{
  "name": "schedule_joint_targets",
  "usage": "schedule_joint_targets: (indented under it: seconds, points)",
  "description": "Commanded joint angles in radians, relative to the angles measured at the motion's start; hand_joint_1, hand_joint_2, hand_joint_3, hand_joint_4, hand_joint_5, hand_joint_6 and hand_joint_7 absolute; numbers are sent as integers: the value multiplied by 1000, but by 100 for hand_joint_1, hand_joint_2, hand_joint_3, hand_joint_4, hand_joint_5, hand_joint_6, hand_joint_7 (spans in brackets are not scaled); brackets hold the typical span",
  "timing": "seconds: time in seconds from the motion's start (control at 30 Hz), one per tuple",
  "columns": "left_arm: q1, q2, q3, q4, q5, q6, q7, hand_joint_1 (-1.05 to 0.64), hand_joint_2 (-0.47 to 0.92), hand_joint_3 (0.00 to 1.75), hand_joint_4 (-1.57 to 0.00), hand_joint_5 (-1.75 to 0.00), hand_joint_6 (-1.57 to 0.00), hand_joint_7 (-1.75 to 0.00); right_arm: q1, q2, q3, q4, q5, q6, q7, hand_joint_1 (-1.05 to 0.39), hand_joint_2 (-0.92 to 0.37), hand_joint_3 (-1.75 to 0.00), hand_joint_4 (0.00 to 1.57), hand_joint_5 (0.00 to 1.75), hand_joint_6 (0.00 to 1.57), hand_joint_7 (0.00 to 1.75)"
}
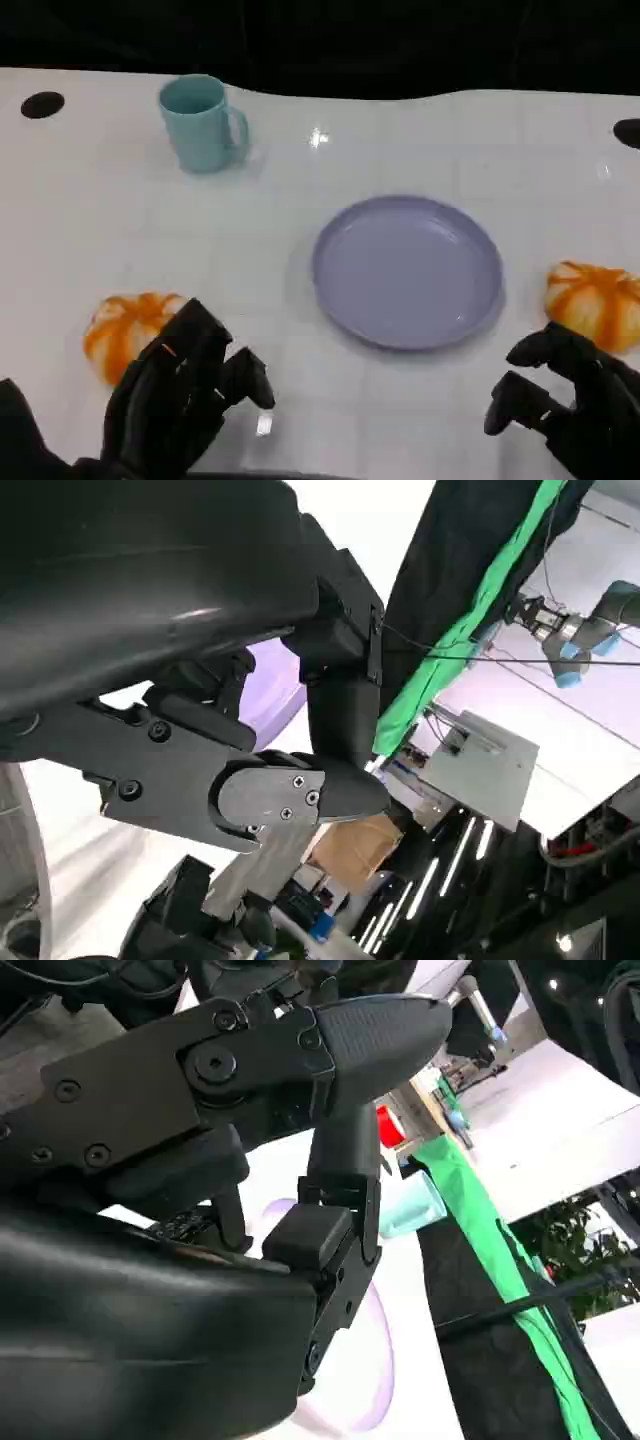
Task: Grasp the bread from the table and place it into the plate.
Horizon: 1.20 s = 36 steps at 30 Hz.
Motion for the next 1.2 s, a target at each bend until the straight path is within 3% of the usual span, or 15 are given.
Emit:
schedule_joint_targets:
  seconds: [0.03,0.8,0.93,0.97,1.03,1.07,1.2]
  points:
    - [7,6,5,-5,-5,-1,1,-55,92,36,-82,-175,-57,-175,-1,-12,-13,-2,-4,0,-9,-52,-92,-19,72,156,80,106]
    - [1,16,8,3,8,-29,-16,-55,92,35,-79,-175,-53,-172,2,-2,-9,-18,-1,5,-20,-52,-92,-19,72,156,81,105]
    - [6,36,-16,8,92,-131,-28,-57,92,42,-61,-174,-52,-134,3,1,-6,-15,-3,-2,-18,-53,-92,-20,72,155,81,105]
    - [7,39,-20,5,105,-145,-26,-56,92,39,-56,-168,-56,-113,2,1,-7,-13,-2,-2,-17,-53,-92,-20,72,155,81,105]
    - [13,44,-25,-19,124,-158,-8,-56,92,35,-52,-163,-60,-94,2,3,-7,-13,2,1,-16,-53,-92,-19,72,155,81,105]
    - [16,47,-27,-33,134,-164,2,-53,92,32,-51,-150,-63,-72,2,3,-7,-14,3,3,-15,-53,-92,-19,72,155,81,105]
    - [35,53,-45,-78,239,-262,55,-46,92,19,-53,-107,-70,-28,2,2,-6,-19,6,10,-15,-52,-92,-19,73,155,81,105]
